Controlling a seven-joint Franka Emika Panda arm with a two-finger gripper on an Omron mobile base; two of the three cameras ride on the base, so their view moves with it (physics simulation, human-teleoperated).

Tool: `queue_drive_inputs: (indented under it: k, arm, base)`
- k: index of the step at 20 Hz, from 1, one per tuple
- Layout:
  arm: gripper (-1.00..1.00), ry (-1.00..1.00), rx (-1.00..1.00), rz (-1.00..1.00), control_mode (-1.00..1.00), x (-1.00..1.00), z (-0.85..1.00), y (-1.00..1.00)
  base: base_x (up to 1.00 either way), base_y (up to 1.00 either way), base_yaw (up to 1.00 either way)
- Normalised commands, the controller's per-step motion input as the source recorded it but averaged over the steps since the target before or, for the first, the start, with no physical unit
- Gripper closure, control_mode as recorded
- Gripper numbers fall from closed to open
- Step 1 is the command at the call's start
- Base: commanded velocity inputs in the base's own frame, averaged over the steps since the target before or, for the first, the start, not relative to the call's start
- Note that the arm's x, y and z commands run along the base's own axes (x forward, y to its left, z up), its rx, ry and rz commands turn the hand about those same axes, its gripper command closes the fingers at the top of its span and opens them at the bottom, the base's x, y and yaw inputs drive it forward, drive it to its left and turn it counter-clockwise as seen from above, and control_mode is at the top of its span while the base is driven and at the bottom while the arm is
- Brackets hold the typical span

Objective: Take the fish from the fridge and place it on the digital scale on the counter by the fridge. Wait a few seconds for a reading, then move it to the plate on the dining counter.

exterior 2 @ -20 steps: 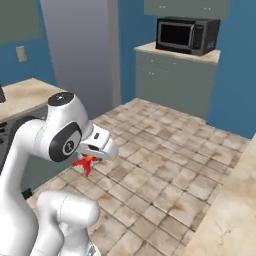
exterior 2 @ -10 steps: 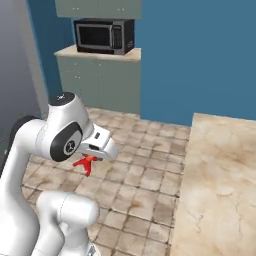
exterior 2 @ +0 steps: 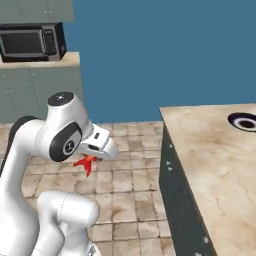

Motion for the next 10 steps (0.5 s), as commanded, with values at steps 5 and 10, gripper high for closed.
queue_drive_inputs:
  k: [5, 10]
  arm:
    - [1.0, 0.0, 0.0, 0.0, 1.0, 0.0, 0.0, 0.0]
    - [1.0, 0.0, 0.0, 0.0, 1.0, 0.0, 0.0, 0.0]
  base:
    - [0.71, 0.8, -0.58]
    - [0.83, 0.71, -0.56]
